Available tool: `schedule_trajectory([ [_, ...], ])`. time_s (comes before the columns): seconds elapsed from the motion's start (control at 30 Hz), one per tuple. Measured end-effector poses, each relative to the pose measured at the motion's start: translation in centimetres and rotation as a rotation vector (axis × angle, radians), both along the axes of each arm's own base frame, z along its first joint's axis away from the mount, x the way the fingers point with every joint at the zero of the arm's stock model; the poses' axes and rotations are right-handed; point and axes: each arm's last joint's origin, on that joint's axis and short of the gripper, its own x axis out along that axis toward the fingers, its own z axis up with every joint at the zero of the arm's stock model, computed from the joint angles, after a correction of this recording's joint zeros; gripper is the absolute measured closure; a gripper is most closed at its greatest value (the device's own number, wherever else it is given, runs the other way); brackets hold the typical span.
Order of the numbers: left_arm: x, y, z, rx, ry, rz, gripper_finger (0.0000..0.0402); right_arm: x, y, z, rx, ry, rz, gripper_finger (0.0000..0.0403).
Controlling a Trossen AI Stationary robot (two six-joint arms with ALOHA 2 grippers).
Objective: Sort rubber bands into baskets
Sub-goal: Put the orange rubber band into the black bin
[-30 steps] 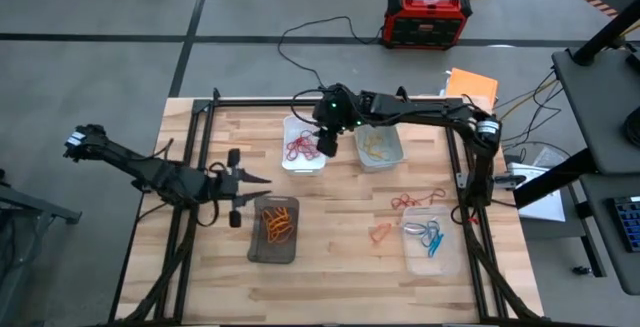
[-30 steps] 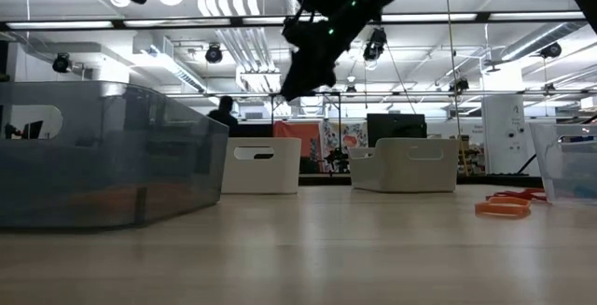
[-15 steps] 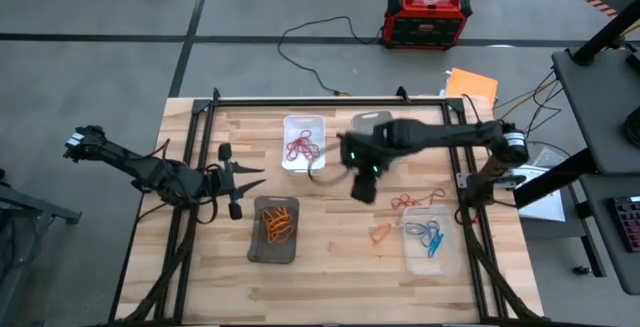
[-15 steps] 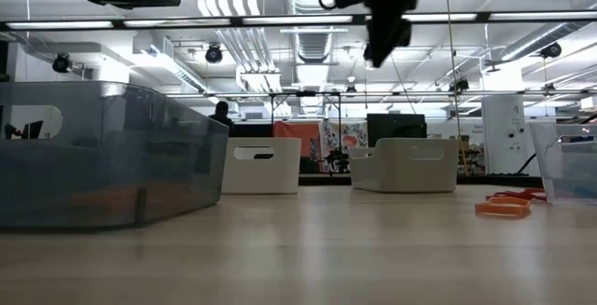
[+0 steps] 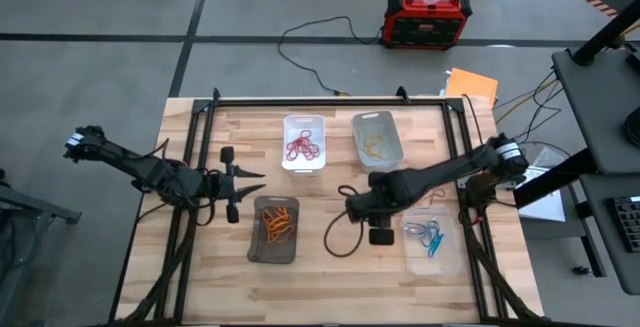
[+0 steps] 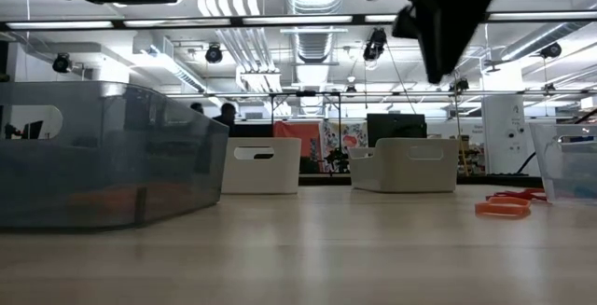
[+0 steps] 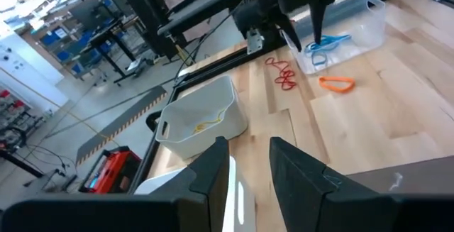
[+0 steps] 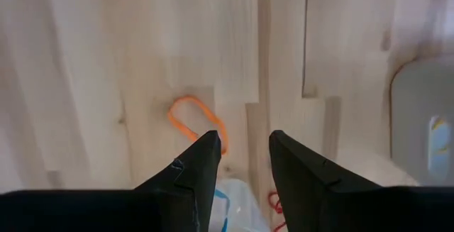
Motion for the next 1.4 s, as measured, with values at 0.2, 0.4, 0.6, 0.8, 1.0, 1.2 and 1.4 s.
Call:
schedule_trajectory([
  [0.2,-0.2,0.2,0.2,0.045,-0.004,-0.006,0.0314,-0.7,0.3,-3.5,-0.014,0.036,-0.029,0.0293],
  [0.4,-0.6,0.3,0.5,0.014,-0.009,-0.137,0.0314,-1.5,0.1,-7.1,-0.019,0.034,0.022,0.0289],
  [0.6,-1.0,0.2,0.6,-0.036,-0.013,-0.224,0.0314,-2.8,-0.2,-10.1,-0.028,0.062,0.036,0.0279],
  [0.8,-0.9,0.2,0.5,-0.053,-0.008,-0.22,0.0314,-3.8,-0.5,-11.8,-0.025,0.077,0.037,0.0273],
  [1.0,-0.6,0.1,0.3,-0.056,0.006,-0.217,0.0314,-4.0,-0.5,-12.5,-0.013,0.059,0.039,0.0287],
  [1.2,-0.2,-0.1,-0.1,-0.049,0.031,-0.215,0.0314,-3.9,-0.5,-12.4,-0.019,0.053,0.038,0.032],
  [1.4,0.2,-0.2,-0.4,-0.043,0.052,-0.213,0.0314,-2.8,-0.4,-11.0,-0.025,-0.008,0.015,0.0317],
])
